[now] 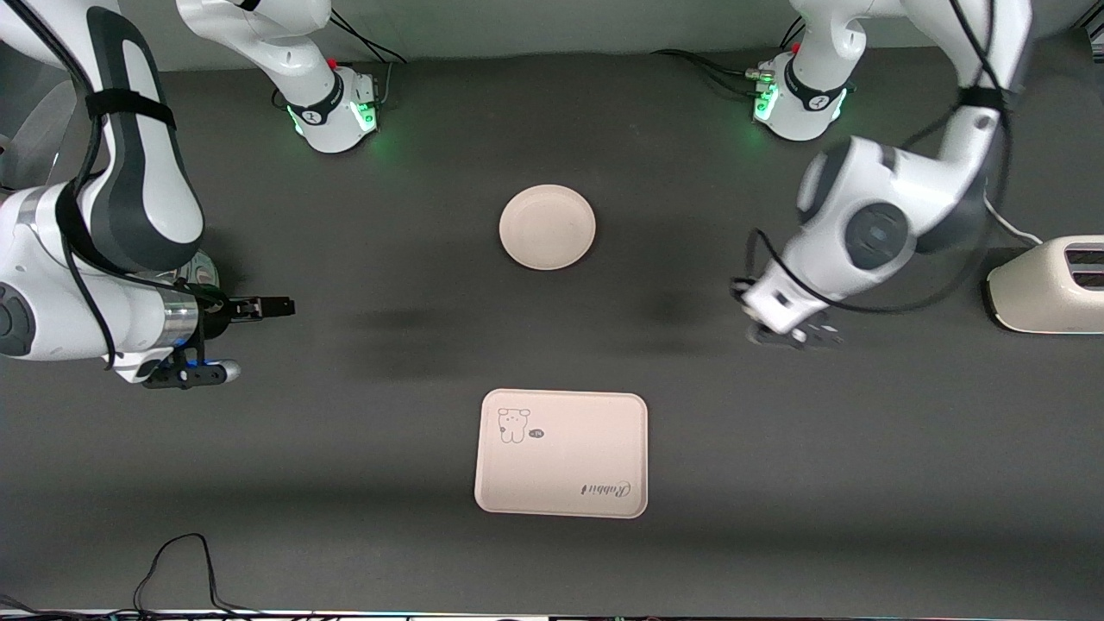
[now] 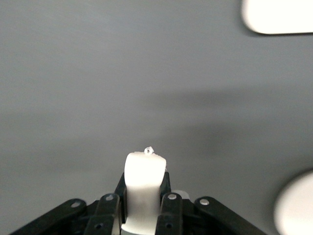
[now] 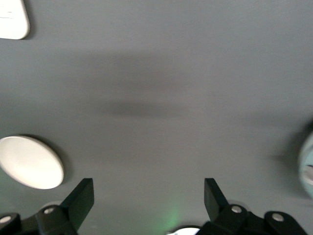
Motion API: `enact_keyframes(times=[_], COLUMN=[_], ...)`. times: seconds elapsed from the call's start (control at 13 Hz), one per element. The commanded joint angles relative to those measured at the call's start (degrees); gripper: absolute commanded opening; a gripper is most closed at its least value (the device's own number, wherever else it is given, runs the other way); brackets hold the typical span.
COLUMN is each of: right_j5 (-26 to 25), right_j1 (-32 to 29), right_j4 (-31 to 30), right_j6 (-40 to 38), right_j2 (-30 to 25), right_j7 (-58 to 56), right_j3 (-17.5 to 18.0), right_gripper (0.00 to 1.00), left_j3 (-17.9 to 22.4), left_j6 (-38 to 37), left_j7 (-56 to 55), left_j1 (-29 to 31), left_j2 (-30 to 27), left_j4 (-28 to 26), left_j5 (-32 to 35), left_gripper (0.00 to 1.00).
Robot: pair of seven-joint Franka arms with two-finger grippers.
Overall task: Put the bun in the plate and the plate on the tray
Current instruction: 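Carry the bun with the left gripper over the round white plate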
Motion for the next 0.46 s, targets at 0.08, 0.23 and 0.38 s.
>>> enact_keyframes(times=[0.08, 0.23, 0.38], right_j5=[8.5, 12.0, 14.2], right_j1=[-0.6, -0.5, 0.1], right_j4=[-0.5, -3.8, -9.2], right_j6=[-3.0, -2.0, 1.4], right_j2=[0.9, 0.4, -2.9], right_j7=[0.1, -0.2, -0.6], right_j3=[-0.5, -0.5, -0.5], right_gripper=[1.00, 1.00, 1.00], left_j3=[-6.9, -7.1, -7.1], left_j6=[2.4, 8.0, 13.3], left_j7=[-20.6, -31.5, -41.4], left_j1=[-7.1, -15.1, -20.9], left_j2=[-3.5, -2.0, 1.9], left_j4=[-1.6, -1.7, -1.8], left_j5=[-1.2, -0.5, 4.0], left_gripper=[0.29, 0.29, 0.30])
